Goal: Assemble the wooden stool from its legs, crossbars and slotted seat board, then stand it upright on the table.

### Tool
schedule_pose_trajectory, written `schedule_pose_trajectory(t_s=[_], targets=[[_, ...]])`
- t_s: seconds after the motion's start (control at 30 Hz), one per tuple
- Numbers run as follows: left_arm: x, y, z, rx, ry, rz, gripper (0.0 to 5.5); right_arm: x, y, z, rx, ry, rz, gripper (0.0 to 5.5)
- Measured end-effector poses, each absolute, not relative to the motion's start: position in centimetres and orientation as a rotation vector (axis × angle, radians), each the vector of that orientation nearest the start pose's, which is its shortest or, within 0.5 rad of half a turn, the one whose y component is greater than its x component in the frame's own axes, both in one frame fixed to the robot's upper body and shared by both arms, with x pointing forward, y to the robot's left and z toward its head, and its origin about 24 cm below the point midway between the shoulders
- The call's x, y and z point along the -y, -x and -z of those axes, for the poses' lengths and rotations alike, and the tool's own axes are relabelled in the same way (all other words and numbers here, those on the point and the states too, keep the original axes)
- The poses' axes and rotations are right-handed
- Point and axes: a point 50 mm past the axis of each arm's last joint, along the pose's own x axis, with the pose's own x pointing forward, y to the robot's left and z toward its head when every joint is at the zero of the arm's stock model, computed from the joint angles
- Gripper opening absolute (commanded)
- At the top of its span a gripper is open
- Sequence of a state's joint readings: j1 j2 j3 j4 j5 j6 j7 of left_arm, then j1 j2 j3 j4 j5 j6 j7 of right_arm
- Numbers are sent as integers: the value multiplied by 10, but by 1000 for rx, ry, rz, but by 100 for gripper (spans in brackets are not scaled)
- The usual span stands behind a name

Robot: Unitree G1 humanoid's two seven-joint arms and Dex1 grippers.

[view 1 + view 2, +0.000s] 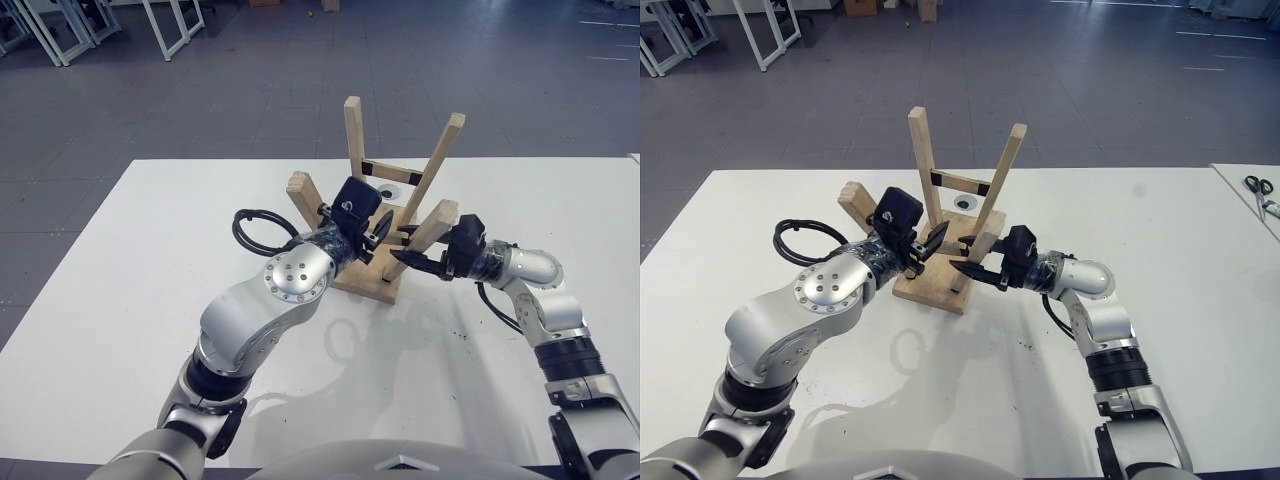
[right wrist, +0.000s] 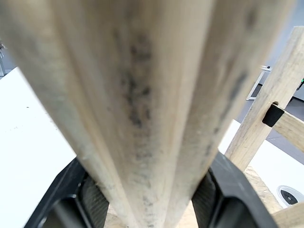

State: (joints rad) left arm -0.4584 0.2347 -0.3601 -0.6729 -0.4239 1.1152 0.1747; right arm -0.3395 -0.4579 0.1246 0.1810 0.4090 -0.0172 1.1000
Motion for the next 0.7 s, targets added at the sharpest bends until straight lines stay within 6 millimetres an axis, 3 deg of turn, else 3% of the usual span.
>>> schedule_pose_trajectory(t_s=[0.3,0.33,0.4,0.5,0.7], targets=[[-60,-250,-174,-72,-252,490,269,159,-286,-99,77,116,-1219,202],[-61,-251,-172,-77,-287,488,269,158,-286,-99,77,116,-1220,202],[-61,-249,-146,-170,-501,550,269,158,-285,-100,78,114,-1220,202],[-61,-243,-138,-145,-727,601,269,158,-286,-98,60,116,-1214,202],[-66,-237,-135,-150,-710,599,269,154,-286,-95,40,154,-1209,202]])
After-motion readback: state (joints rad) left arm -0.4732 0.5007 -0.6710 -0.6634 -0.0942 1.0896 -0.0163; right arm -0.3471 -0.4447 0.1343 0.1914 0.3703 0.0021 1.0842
